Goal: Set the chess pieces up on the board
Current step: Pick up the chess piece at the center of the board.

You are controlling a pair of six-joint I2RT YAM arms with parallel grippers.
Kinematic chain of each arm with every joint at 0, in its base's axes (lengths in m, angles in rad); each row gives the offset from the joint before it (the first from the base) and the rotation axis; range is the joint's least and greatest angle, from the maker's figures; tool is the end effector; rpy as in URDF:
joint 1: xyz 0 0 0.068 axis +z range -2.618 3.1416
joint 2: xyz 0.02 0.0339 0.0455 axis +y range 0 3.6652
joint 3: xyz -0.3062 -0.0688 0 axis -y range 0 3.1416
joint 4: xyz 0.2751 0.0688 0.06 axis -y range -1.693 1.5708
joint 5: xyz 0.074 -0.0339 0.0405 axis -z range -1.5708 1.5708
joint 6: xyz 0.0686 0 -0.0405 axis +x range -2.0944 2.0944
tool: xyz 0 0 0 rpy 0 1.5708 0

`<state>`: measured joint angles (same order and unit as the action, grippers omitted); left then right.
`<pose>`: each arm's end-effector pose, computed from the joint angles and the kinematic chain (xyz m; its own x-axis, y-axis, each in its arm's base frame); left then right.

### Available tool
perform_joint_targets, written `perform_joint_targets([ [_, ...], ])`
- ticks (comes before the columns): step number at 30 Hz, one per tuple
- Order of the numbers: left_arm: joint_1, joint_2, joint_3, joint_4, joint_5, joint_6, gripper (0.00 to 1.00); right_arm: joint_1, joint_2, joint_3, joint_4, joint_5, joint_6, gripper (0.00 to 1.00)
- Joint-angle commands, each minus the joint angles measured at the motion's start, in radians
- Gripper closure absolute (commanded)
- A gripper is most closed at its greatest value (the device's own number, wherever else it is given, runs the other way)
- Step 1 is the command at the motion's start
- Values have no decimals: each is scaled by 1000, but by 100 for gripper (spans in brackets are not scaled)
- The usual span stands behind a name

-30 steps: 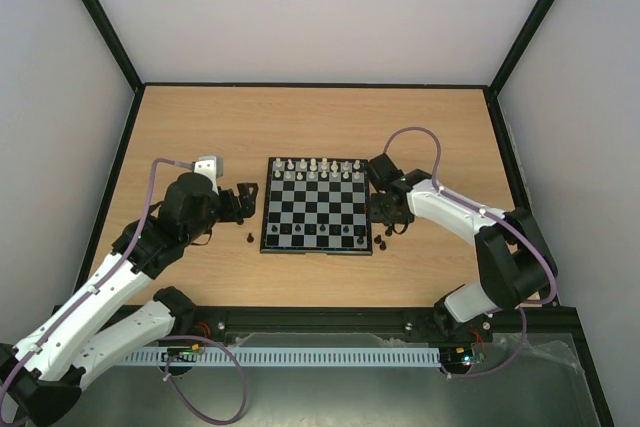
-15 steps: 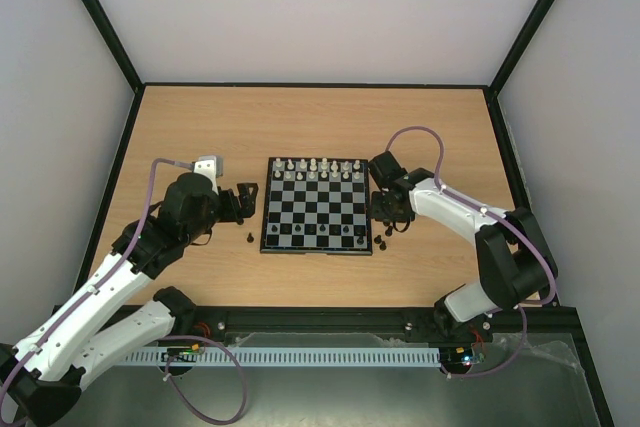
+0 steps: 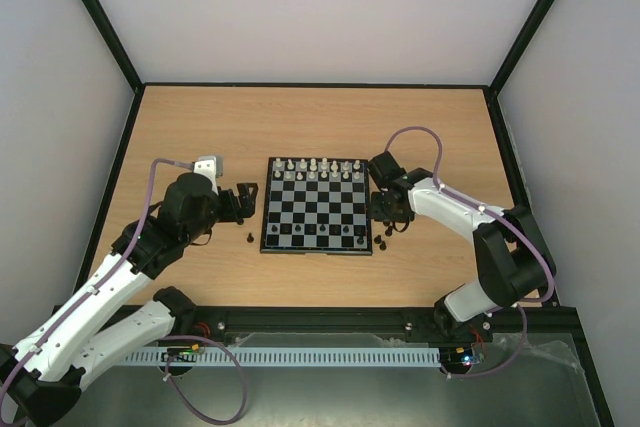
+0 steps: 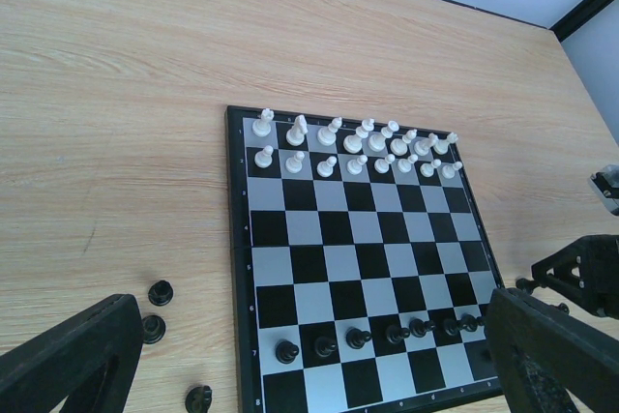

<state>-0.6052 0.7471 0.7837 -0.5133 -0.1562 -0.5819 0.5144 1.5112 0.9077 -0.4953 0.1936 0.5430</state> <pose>0.1656 -0.1016 0.3265 -0.5617 -0.2716 -0.7815 0.1671 0.8878 -0.4287 0.2908 0.1492 0.1866 -0.8740 0.0885 -0.4778 0.0525 0.9947 0.0882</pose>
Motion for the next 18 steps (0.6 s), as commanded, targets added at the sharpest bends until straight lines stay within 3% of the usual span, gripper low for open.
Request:
perform_joint_targets([
  [1, 6, -14, -12, 16, 9, 13, 1, -4, 20, -18, -37, 11, 3, 66],
  [7, 7, -13, -14, 18, 10, 13, 0, -4, 12, -14, -43, 24, 9, 61],
  [18, 7, -11, -16, 21, 12, 14, 0, -4, -62, -23, -12, -14, -6, 62],
])
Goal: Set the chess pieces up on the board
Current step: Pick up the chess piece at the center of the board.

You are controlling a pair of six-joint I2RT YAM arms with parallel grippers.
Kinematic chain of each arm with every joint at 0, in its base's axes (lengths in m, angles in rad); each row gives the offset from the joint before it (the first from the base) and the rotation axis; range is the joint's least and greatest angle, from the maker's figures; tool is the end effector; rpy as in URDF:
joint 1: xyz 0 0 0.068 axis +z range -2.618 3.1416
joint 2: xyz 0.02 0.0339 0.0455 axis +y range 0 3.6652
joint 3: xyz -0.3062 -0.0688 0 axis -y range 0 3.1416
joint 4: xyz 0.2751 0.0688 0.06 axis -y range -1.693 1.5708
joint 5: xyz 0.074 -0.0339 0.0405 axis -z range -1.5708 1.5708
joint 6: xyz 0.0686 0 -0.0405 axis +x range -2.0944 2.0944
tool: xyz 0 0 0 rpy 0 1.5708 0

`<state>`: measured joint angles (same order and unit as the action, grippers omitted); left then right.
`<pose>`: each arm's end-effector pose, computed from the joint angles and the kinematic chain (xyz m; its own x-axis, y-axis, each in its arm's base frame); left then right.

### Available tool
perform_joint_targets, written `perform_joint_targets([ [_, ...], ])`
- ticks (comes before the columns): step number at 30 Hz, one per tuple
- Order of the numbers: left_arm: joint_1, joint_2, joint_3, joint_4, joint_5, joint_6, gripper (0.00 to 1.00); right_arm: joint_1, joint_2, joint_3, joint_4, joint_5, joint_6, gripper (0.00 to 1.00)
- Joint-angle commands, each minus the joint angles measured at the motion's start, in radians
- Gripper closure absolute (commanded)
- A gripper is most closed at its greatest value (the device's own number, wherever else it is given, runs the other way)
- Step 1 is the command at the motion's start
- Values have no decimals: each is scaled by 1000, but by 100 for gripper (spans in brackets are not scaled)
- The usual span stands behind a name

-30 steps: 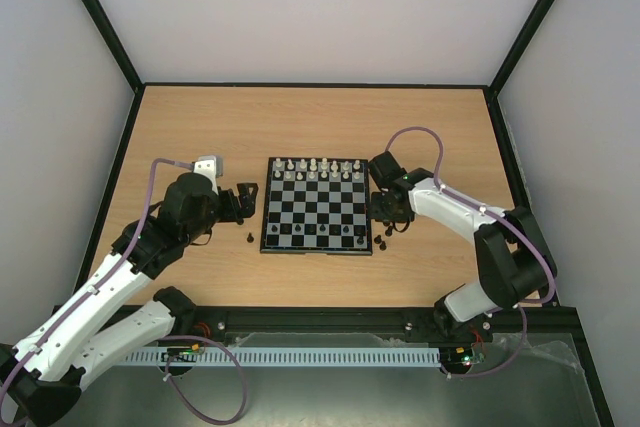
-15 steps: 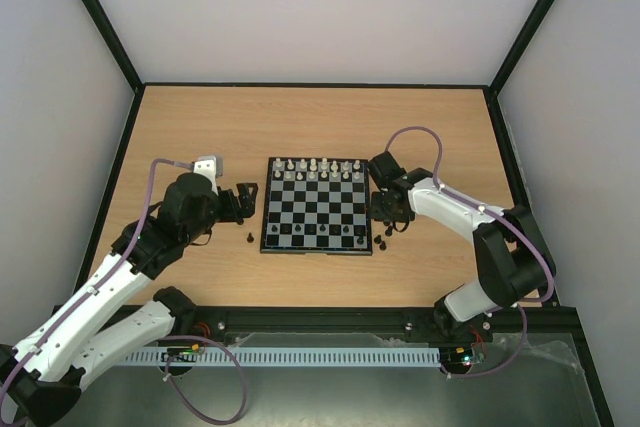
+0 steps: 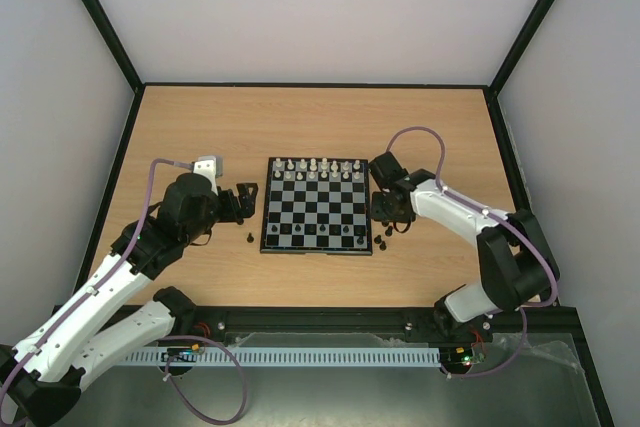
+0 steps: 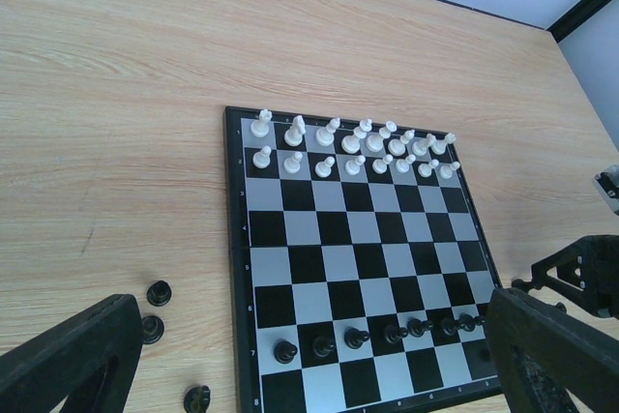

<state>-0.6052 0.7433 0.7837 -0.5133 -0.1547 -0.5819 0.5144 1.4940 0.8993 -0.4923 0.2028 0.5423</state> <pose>0.1649 -0.1012 0.3272 -0.5599 -0.2730 -0.7823 0.1695 0.8865 -0.4307 0.2886 0.1472 0.1894 -0.8667 0.0908 -0.4904 0.0548 0.9947 0.0873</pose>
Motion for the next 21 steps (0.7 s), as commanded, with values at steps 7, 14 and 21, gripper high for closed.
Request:
perform_joint_targets([
  [7, 6, -8, -17, 22, 13, 14, 1, -4, -55, -15, -20, -31, -10, 61],
  [14, 6, -13, -16, 20, 14, 11, 0, -4, 29, -14, -28, -46, -12, 66],
  [21, 6, -11, -16, 21, 13, 11, 1, -4, 38, -15, -24, -49, -16, 75],
])
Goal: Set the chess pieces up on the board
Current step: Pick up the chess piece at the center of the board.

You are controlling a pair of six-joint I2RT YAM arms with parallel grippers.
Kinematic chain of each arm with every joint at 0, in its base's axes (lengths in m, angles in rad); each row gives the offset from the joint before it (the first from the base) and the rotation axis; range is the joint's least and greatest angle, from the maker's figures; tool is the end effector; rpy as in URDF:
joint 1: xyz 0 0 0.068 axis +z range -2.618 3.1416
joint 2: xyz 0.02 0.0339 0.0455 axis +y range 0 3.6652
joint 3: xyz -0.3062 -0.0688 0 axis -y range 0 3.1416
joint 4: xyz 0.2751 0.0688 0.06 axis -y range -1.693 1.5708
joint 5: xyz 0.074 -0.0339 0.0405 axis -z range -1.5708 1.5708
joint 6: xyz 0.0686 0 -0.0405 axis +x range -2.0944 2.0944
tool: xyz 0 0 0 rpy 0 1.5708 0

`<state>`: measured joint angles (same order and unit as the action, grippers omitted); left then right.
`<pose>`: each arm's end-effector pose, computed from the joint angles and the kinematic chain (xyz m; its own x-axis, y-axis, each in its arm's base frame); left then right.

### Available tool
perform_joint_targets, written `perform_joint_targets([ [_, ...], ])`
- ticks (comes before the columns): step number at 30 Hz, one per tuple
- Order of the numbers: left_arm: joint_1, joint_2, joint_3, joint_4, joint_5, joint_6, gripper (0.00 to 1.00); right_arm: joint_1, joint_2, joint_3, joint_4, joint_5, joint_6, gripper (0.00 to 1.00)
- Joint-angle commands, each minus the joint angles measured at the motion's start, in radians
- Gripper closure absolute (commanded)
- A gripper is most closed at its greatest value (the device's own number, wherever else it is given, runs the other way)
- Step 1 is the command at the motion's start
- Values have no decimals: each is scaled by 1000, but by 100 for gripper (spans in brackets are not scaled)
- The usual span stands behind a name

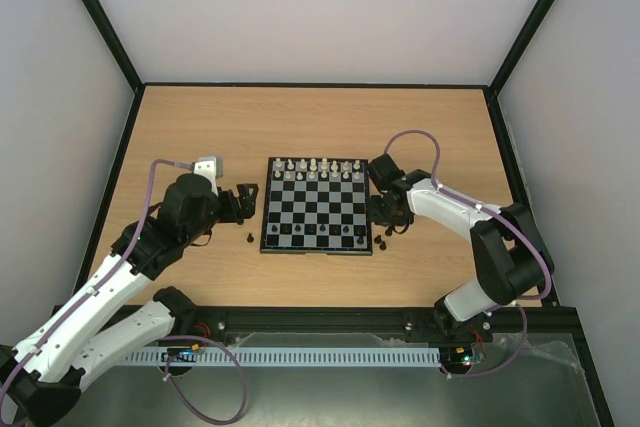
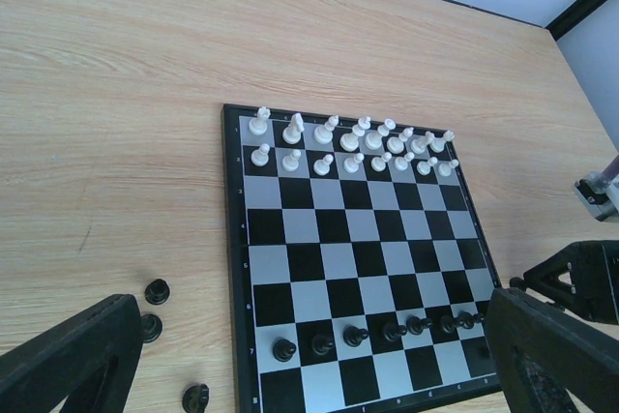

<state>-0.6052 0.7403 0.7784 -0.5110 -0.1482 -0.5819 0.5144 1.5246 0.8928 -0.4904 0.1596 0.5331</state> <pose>0.1644 -0.1014 0.3259 -0.5628 -0.2717 -0.7807 0.1739 0.8844 -0.4331 0.2881 0.1503 0.1776 -0.8920 0.0722 -0.4463 0.0320 0.9948 0.0971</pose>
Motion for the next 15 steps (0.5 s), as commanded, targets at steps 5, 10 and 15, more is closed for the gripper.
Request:
perform_joint_targets([
  [5, 7, -7, -11, 20, 7, 14, 1, -4, 2, -7, -28, -1, -7, 90],
  [10, 6, -6, -12, 20, 9, 14, 1, -4, -20, 7, -36, -8, -13, 98],
  [15, 6, -7, -14, 22, 11, 11, 0, -1, -75, 55, -92, -11, -27, 99],
])
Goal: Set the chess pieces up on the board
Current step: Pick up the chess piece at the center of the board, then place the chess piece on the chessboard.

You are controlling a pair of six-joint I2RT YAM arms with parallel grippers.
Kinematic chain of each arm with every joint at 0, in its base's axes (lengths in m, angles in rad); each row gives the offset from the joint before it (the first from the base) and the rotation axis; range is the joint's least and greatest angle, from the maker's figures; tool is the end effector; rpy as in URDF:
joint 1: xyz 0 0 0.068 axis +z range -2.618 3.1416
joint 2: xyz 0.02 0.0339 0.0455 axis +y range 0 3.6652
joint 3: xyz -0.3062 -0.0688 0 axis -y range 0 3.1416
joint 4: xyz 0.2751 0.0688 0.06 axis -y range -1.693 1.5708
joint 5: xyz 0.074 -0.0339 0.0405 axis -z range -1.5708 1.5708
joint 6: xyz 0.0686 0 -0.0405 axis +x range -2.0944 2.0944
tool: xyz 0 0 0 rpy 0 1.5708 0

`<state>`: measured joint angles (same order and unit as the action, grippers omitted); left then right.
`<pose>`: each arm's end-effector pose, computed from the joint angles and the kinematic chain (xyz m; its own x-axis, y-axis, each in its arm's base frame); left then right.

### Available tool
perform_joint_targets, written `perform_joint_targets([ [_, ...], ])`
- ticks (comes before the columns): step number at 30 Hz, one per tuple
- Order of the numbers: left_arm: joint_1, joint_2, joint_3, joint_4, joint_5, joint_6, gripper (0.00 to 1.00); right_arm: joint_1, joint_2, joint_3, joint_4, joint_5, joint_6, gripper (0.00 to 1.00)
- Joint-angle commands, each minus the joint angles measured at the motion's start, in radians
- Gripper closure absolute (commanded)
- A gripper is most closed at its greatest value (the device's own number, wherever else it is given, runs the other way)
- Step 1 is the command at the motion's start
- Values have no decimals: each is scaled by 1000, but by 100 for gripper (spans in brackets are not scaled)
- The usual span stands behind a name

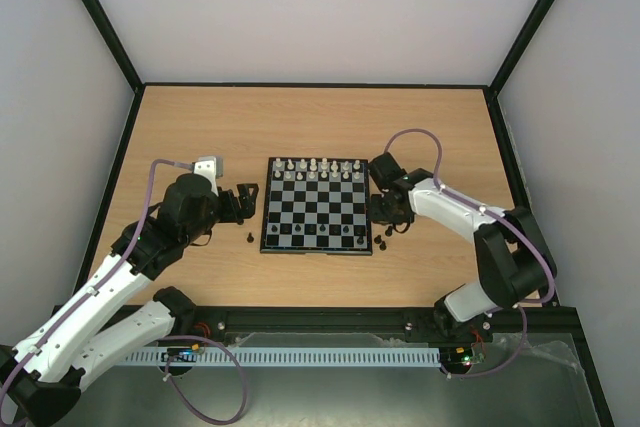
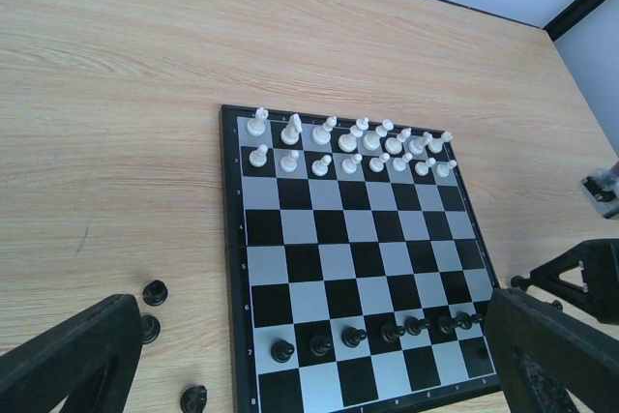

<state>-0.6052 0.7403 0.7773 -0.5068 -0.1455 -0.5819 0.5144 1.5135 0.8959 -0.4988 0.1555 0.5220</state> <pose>0.1645 -0.1017 0.3259 -0.5620 -0.2725 -0.7810 0.1768 0.8828 -0.4352 0.2871 0.1500 0.1814 -0.8909 0.0623 -0.4498 0.0200 0.9950 0.0982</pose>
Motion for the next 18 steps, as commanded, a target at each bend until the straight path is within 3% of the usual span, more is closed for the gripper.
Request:
perform_joint_targets([
  [1, 6, -7, -12, 17, 10, 11, 0, 1, -79, 65, -97, -6, -20, 99],
  [9, 6, -6, -18, 24, 21, 3, 1, 44, -164, 165, -191, -68, -36, 99],
  [18, 7, -11, -13, 18, 26, -7, 0, 244, -114, 245, -223, -123, -11, 99],
])
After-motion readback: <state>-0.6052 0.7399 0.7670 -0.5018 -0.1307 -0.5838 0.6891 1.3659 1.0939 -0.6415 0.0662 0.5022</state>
